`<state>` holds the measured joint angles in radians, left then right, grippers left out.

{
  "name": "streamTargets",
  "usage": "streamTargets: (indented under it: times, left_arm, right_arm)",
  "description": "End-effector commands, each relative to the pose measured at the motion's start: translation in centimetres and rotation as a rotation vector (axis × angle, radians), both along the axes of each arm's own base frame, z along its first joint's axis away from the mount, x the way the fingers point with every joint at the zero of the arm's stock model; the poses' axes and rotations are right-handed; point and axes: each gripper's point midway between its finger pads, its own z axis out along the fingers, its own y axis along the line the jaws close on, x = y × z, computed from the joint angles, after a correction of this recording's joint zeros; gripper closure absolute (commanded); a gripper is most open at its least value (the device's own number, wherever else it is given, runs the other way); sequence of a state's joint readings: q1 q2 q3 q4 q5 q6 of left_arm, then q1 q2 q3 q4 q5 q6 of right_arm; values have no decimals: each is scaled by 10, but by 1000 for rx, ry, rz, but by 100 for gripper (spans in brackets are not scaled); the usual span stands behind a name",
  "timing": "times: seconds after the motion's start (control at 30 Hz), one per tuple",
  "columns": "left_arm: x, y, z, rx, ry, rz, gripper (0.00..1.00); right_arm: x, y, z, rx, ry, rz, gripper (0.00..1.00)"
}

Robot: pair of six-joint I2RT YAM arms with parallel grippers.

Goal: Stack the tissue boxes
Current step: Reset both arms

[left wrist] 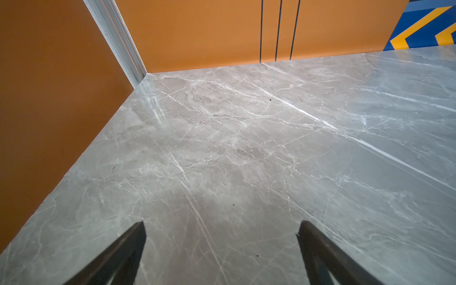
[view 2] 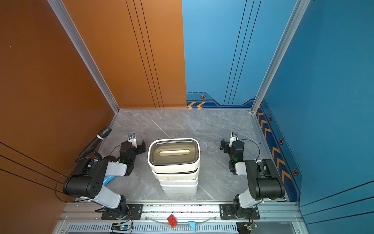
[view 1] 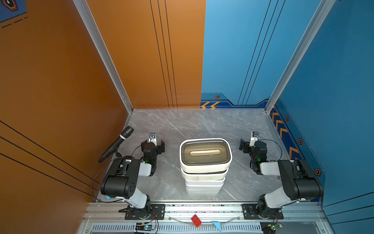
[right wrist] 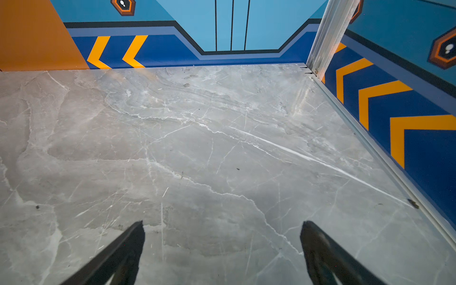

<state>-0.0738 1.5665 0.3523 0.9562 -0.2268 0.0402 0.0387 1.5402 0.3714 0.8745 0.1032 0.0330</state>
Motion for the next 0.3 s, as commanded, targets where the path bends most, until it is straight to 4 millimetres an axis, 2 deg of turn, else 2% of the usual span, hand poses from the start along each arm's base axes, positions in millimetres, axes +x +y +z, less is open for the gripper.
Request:
streamTargets:
  times: [0.0, 0.2, 0.23, 0.27]
  left_arm:
    - [4, 0, 5, -16, -15, 2, 2]
    - [3, 0, 5, -12, -16, 7, 2]
    - [2, 2, 6, -6, -18, 23, 2]
    - [-2, 13, 9, -10, -38, 96, 2]
  right_arm:
    - [3, -4, 6, -2, -11, -26, 0]
    - [3, -4, 4, 12, -1, -16, 0]
    - [2, -4, 4, 11, -4, -17, 0]
    - [-1, -13, 6, -1, -19, -85, 0]
